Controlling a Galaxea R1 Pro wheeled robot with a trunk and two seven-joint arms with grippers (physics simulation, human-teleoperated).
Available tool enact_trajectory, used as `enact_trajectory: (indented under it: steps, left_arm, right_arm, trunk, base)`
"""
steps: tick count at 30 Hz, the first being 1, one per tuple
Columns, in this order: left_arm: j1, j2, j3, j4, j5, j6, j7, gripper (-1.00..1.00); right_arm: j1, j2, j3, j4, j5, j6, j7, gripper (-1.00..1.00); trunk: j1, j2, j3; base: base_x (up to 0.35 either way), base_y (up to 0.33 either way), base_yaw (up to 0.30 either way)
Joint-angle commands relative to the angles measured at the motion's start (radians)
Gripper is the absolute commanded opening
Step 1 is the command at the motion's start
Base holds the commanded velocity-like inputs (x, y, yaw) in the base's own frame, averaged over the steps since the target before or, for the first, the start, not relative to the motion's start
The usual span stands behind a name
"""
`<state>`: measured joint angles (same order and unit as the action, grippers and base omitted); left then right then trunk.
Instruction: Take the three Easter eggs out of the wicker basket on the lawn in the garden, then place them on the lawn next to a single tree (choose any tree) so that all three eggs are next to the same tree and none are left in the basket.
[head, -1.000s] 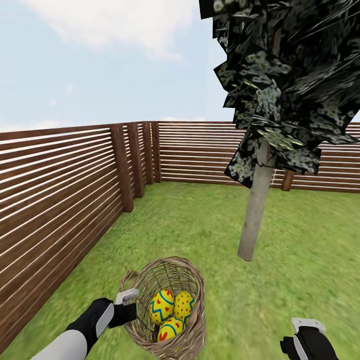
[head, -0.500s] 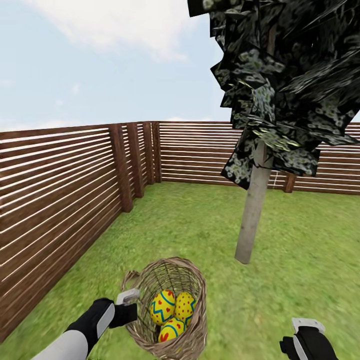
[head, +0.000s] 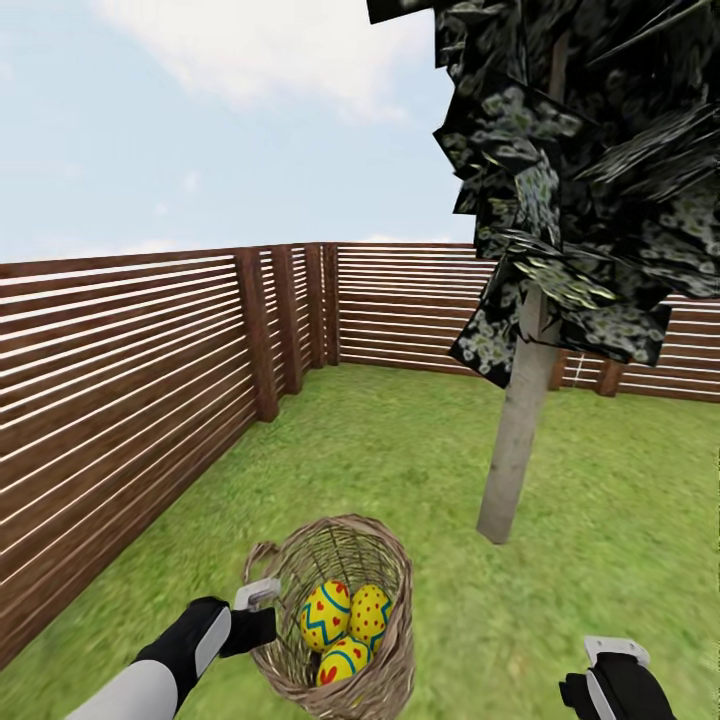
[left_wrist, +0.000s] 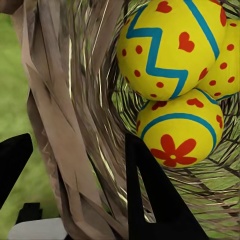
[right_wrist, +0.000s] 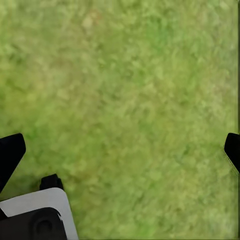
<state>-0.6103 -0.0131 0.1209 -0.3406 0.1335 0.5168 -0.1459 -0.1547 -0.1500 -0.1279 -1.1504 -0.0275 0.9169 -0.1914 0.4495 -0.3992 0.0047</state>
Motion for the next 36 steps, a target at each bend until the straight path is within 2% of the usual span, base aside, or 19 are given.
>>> enact_trajectory:
  steps: [1,17,25,36]
  left_arm:
    - [0.000,-0.001,0.008,-0.002,0.014,0.008,0.000,-1.00]
    - [0.000,-0.001,0.008,-0.002,0.014,0.008,0.000,-1.00]
    - [0.000,-0.002,0.008,-0.002,0.012,0.008,0.000,-1.00]
    - [0.000,-0.003,0.008,-0.001,0.012,0.008,0.000,-1.00]
  right_arm:
    - [0.000,0.000,0.001,0.000,-0.003,0.003,-0.003,1.00]
    - [0.000,0.000,0.001,-0.001,-0.003,0.003,-0.003,1.00]
    - [0.000,0.000,0.001,-0.001,-0.003,0.004,-0.003,1.00]
    - [0.000,0.000,0.001,0.000,-0.003,0.005,-0.003,1.00]
  trunk:
    - [0.001,-0.001,0.000]
    - [0.001,-0.001,0.000]
    - [0.001,-0.001,0.000]
    - [0.001,-0.001,0.000]
  base:
    - [0.124,-0.317,0.000]
    - [0.130,-0.315,0.000]
    - [0.132,-0.314,0.234]
    - [0.132,-0.314,0.012]
